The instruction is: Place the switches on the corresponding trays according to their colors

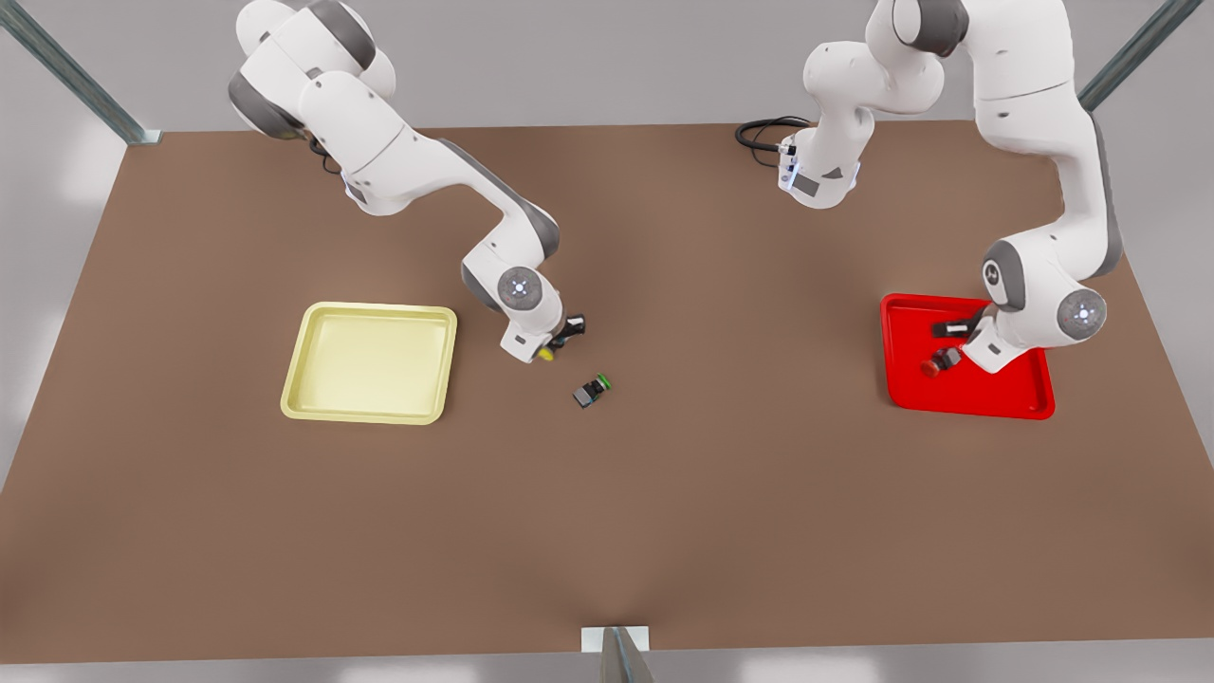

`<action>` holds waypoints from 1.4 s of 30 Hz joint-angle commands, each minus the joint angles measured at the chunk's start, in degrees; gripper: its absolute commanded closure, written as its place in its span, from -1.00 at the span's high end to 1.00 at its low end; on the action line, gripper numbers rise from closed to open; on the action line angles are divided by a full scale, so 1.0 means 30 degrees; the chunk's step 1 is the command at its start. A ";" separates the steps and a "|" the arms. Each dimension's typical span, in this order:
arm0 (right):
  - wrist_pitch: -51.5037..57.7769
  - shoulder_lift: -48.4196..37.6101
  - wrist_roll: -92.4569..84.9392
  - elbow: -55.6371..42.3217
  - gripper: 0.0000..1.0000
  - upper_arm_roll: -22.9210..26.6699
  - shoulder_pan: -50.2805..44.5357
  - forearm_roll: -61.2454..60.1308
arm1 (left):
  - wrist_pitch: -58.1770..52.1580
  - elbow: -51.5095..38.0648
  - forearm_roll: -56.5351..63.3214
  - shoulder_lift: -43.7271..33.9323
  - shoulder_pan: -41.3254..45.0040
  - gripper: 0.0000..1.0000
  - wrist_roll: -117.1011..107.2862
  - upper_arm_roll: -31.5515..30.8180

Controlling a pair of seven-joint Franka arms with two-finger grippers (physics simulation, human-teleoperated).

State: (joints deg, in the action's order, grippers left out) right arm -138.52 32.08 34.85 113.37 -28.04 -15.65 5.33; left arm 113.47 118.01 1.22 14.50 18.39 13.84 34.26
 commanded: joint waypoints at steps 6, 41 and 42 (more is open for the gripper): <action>-0.0263 -0.0879 0.7218 0.0616 1.00 -0.0029 -0.0555 -0.0137 | -1.1134 -1.1889 -0.0934 -0.4331 0.0258 1.00 -0.1273 -0.4915; -0.3310 0.1523 1.6332 0.1760 1.00 0.0498 -0.1053 0.0918 | -1.0488 -1.3115 -0.0113 -0.2694 -0.3727 1.00 -0.3002 -1.0748; -0.3310 0.1552 1.6303 0.1760 1.00 0.0498 -0.1229 0.0918 | -1.0488 -1.3115 -0.0113 -0.2694 -0.3727 1.00 -0.3002 -1.0748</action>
State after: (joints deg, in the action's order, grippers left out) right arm -148.49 36.73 83.59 118.63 -26.55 -19.30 8.20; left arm 82.00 78.66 0.86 6.42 7.19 4.83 2.02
